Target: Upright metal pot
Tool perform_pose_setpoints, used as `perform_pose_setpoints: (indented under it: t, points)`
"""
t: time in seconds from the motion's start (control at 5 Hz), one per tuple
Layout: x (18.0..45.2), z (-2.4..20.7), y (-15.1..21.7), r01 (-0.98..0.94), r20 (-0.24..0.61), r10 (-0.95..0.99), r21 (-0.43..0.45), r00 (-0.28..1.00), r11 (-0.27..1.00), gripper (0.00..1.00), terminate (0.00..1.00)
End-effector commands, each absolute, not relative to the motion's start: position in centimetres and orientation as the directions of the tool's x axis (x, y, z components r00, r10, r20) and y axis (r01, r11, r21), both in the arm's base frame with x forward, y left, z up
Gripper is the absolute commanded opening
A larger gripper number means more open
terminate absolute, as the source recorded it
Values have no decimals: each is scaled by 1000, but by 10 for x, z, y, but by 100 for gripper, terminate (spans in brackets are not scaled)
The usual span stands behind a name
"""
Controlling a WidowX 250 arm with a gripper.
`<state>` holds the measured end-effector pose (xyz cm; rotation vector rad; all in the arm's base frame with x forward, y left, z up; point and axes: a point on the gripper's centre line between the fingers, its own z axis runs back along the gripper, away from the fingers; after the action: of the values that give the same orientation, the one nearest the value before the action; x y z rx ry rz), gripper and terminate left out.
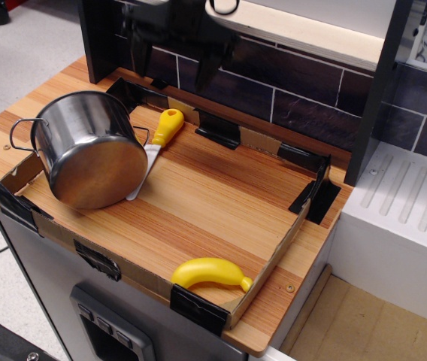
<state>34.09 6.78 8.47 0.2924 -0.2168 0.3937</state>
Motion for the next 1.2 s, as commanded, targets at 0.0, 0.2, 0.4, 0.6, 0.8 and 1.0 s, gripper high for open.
perform_pose_setpoints:
  t: [0.0, 0.2, 0.4, 0.6, 0.8, 1.0]
  points:
    - [328, 136, 88, -192, 313, 167, 50, 935, 980, 100, 0]
    - [323, 144, 104, -74, 269, 70, 7, 961, 997, 100, 0]
    - [320, 144, 128, -19, 178, 32, -76, 983, 997, 100, 0]
    - [319, 139, 147, 26, 36, -20, -175, 999, 984, 100, 0]
    - [315, 127, 157, 68, -7, -70, -187, 997, 980, 100, 0]
    - [306, 114, 155, 87, -92, -113, -252, 989, 964, 100, 0]
